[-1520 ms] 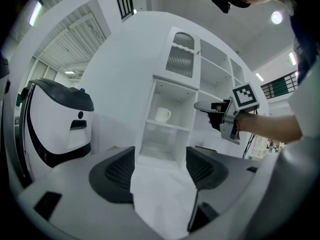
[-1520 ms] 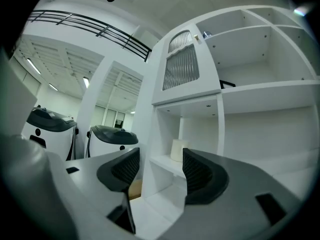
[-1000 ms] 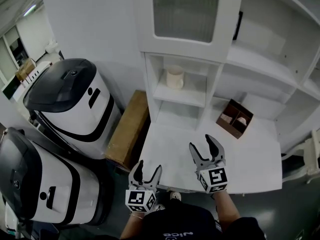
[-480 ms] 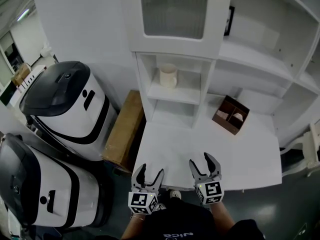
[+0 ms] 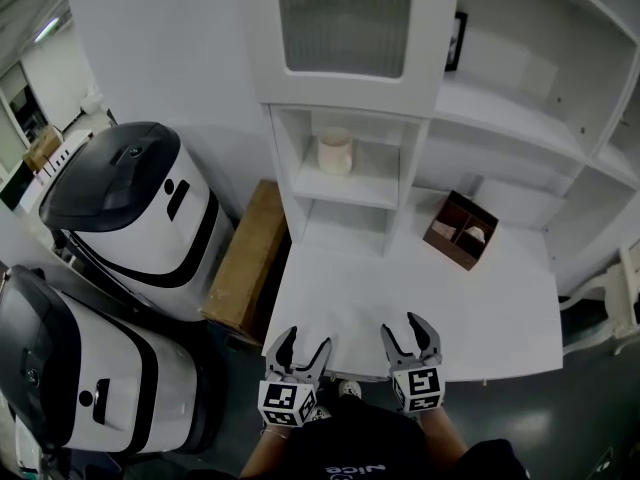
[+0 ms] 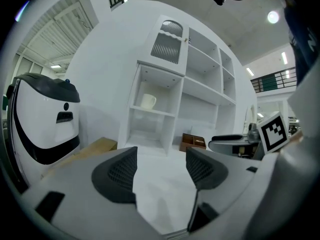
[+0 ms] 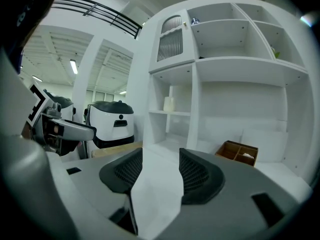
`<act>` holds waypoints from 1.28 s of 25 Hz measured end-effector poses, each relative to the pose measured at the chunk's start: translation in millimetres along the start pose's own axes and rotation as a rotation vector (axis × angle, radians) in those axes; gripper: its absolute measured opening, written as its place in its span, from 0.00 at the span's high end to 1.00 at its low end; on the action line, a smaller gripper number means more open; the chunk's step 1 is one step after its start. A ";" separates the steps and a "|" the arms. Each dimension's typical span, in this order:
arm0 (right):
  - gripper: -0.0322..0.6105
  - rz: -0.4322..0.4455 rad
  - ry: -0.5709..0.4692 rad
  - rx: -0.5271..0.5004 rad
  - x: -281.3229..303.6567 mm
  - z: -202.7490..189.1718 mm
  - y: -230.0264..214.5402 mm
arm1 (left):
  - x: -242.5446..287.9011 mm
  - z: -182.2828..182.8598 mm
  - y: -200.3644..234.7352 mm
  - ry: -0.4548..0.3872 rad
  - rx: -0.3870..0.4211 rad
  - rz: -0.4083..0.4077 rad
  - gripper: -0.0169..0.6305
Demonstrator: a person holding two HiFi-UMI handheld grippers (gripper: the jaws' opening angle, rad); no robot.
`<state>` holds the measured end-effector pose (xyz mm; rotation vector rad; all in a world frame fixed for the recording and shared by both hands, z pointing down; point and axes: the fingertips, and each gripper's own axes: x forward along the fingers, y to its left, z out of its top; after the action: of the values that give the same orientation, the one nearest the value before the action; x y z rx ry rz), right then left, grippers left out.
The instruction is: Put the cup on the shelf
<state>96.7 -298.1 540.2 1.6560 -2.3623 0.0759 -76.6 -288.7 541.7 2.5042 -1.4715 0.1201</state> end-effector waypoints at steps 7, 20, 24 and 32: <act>0.82 0.010 -0.018 -0.017 -1.0 9.4 11.3 | -0.6 -1.1 -2.0 0.014 0.000 0.000 0.68; 0.94 0.019 -0.032 0.022 -3.0 12.1 23.2 | -8.8 -7.3 11.9 0.026 -0.040 0.044 0.97; 0.94 0.012 -0.020 0.027 -2.2 9.3 22.4 | -10.1 -10.8 14.6 0.036 -0.041 0.054 0.97; 0.94 0.015 0.000 0.035 -1.3 4.6 24.2 | -16.1 -15.4 24.1 0.039 -0.075 0.075 0.97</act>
<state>73.7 -289.3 537.9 1.6542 -2.3866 0.1211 -104.7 -282.5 557.4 2.3753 -1.5260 0.1230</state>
